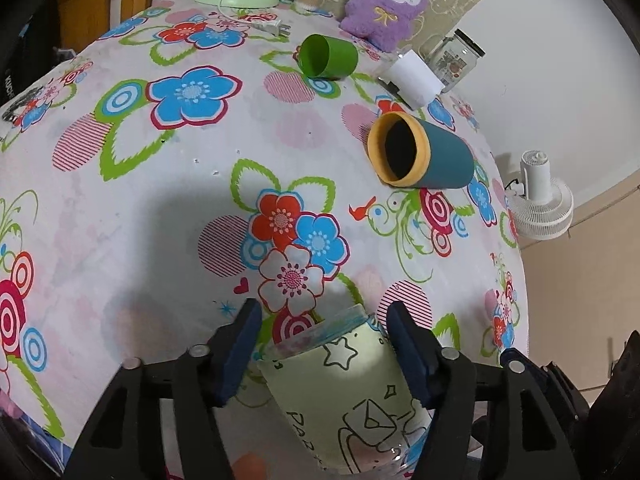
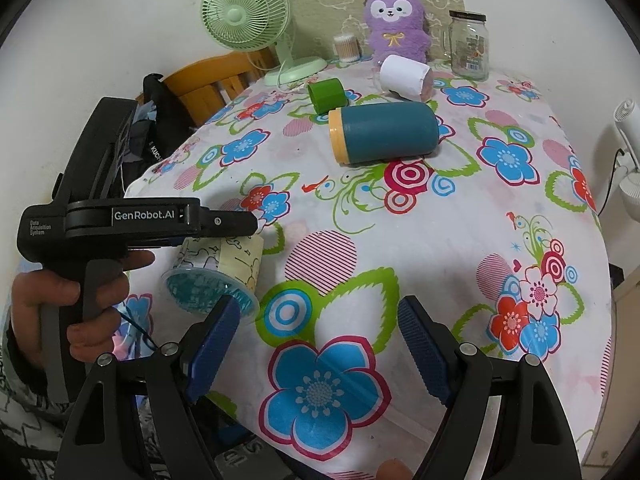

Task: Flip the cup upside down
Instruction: 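Rotate the held cup with the left gripper so its lid faces down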

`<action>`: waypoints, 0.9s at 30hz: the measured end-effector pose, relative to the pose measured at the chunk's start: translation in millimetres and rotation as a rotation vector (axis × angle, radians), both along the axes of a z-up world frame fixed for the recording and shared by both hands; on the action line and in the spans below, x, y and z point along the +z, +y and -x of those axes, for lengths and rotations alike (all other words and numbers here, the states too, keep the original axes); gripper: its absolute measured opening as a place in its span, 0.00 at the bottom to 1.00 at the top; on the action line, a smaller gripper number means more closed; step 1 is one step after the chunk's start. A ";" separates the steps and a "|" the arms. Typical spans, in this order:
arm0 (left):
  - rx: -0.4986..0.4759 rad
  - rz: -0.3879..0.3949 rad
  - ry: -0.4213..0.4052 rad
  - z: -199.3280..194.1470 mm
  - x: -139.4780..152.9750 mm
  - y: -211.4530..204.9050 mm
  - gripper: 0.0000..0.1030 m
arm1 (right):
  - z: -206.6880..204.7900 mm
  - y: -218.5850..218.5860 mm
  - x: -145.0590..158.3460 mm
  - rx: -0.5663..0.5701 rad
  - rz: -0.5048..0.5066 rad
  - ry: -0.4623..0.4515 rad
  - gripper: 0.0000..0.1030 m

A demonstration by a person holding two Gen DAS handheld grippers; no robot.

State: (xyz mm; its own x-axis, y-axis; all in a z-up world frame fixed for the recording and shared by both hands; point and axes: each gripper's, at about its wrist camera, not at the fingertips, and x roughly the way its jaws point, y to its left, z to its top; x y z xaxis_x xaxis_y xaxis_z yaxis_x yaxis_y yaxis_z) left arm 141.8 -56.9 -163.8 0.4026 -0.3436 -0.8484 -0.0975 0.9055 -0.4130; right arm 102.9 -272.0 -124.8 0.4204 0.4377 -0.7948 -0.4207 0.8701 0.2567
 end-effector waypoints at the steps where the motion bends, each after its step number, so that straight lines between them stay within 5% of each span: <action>1: -0.005 -0.004 0.000 0.3 0.7 -1.2 0.58 | -0.1 -0.1 0.0 0.000 -0.001 0.000 0.81; 8: 0.003 0.000 -0.013 2.7 6.6 3.0 0.54 | 0.1 -0.7 0.1 0.002 -0.003 -0.002 0.81; 12: 0.025 -0.030 -0.093 6.7 24.8 9.0 0.38 | 0.3 -0.2 -0.2 0.002 -0.005 -0.002 0.81; 18: 0.032 -0.085 -0.166 8.7 41.1 12.8 0.38 | 0.6 3.3 0.5 0.007 -0.006 -0.002 0.81; 21: 0.029 -0.061 -0.139 9.8 35.8 12.5 0.44 | 0.7 4.9 0.2 0.010 -0.003 -0.002 0.81; 23: 0.044 -0.029 -0.114 12.5 30.8 15.0 0.71 | 0.3 5.5 -0.9 0.012 0.000 0.000 0.81; 25: 0.068 0.010 -0.099 17.1 27.3 17.2 0.86 | -0.4 5.9 -2.8 0.012 0.000 0.004 0.81; 27: 0.082 0.036 -0.089 19.5 26.2 17.8 0.88 | -1.6 5.1 -4.7 0.010 0.000 0.009 0.81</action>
